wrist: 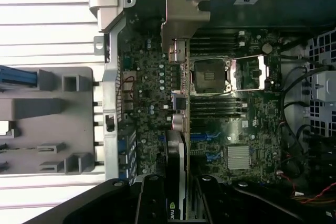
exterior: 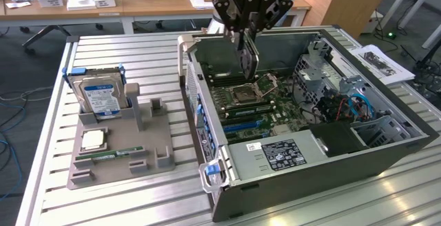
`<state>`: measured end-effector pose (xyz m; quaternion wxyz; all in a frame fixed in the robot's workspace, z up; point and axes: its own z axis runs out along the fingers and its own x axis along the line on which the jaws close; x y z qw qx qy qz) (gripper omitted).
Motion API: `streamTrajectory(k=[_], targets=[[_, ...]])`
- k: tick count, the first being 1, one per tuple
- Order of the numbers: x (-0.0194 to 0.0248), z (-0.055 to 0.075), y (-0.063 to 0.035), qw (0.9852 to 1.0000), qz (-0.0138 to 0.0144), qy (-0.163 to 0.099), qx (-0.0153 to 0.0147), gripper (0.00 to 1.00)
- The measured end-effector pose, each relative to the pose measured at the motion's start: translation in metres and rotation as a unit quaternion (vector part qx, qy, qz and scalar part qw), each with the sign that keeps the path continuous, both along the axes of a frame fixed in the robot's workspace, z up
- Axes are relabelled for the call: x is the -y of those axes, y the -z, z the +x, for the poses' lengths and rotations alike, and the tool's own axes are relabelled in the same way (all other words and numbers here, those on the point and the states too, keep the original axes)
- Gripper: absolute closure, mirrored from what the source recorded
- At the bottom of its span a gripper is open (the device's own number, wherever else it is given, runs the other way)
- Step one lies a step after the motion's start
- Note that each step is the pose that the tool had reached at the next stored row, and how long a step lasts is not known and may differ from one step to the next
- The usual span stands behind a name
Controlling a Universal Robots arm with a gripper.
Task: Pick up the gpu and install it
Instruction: 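Pick up the gpu and move the gpu toward the slot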
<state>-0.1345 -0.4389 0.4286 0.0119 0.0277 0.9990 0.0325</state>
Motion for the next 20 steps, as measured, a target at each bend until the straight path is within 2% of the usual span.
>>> streamTrajectory(k=[13,20], targets=[[-0.0008,0.027,0.0,1.0,0.0002,0.0,0.0,0.73],[-0.0008,0.032,0.0,1.0,0.0003,0.0,0.0,0.73]])
